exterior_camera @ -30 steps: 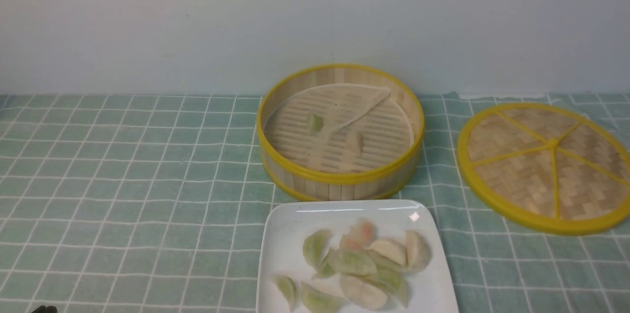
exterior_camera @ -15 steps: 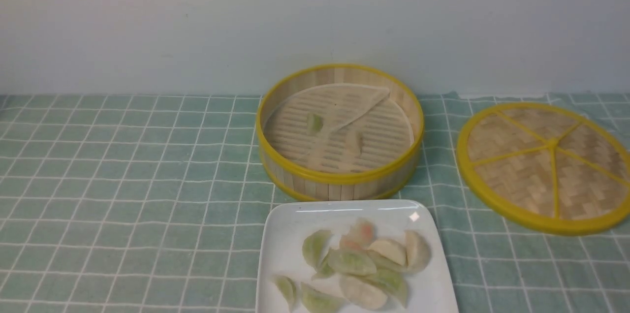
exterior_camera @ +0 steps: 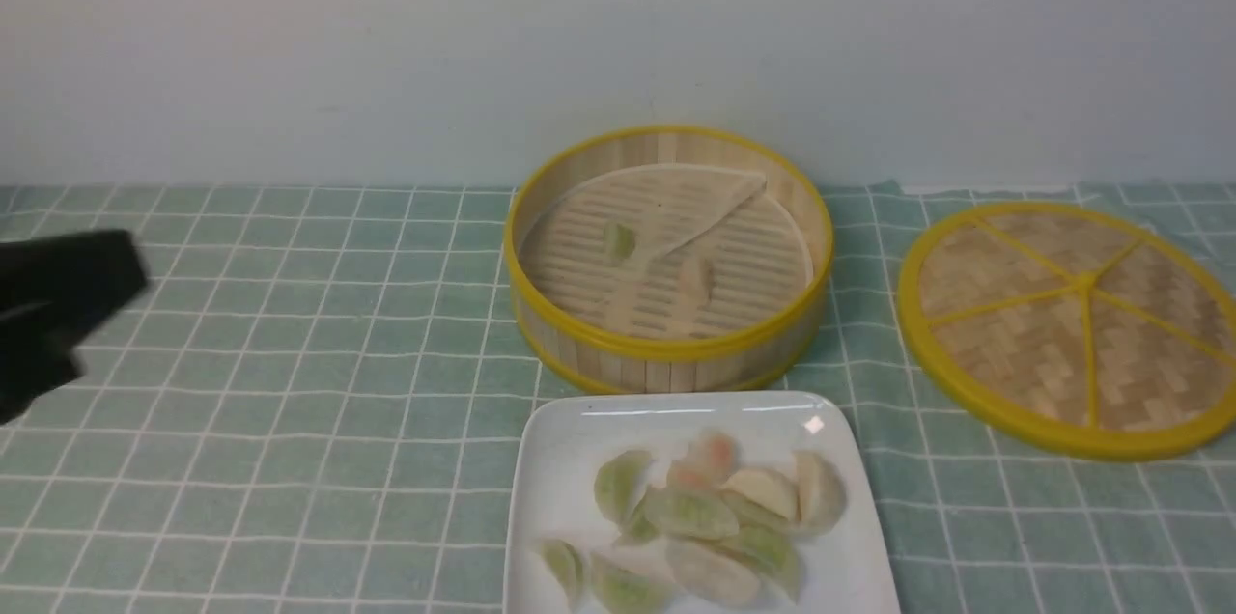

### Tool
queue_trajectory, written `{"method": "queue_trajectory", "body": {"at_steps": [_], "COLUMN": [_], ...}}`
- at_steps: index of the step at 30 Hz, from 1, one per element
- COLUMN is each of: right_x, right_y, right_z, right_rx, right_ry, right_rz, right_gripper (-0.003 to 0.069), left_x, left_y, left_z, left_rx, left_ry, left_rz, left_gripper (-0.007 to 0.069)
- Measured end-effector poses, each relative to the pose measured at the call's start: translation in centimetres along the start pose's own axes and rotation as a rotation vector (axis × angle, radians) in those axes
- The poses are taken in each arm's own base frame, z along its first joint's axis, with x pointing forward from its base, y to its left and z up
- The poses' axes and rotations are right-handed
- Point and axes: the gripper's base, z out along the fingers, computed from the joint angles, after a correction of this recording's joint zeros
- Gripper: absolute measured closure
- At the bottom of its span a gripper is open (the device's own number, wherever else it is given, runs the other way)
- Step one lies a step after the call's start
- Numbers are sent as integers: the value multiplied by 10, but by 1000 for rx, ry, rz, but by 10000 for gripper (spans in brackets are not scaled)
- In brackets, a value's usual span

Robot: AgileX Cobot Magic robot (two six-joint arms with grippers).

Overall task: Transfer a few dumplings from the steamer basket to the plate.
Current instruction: Use the left arm to grab a dumpling from the steamer

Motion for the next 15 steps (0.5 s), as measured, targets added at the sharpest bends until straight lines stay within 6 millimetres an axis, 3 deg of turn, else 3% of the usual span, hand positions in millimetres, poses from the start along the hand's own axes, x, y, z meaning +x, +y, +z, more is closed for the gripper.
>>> {"method": "queue_trajectory", "body": {"at_steps": [1, 2, 3, 6, 8, 9, 11, 12, 15], "right_x": [-9, -12, -25, -41, -47, -54, -62, -63, -70], "right_y": [6, 8, 15, 21, 22, 24, 25, 26, 25], "right_z": [10, 9, 23, 46, 56, 68, 84, 86, 107], "right_rx": [13, 8, 16, 21, 19, 15, 10, 10, 6], "right_ry": [133, 121, 278, 459, 509, 555, 589, 593, 651], "right_rz": [-36, -44, -94, -150, -171, -192, -209, -211, -224], "right_gripper": [673, 673, 673, 673, 673, 673, 673, 673, 672], "left_x": [-10, -13, -24, -34, -35, -37, -38, -39, -48], "left_y": [1, 5, 9, 17, 16, 8, 0, -1, -15], "left_z": [14, 26, 49, 97, 111, 133, 156, 158, 198], "left_rx": [5, 3, 12, 14, 11, 3, -11, -17, -17], "left_ry": [123, 183, 322, 511, 546, 587, 606, 604, 600], "left_rz": [14, 12, 28, 72, 101, 154, 204, 211, 282], "left_gripper": [631, 631, 631, 631, 631, 631, 631, 631, 631]}}
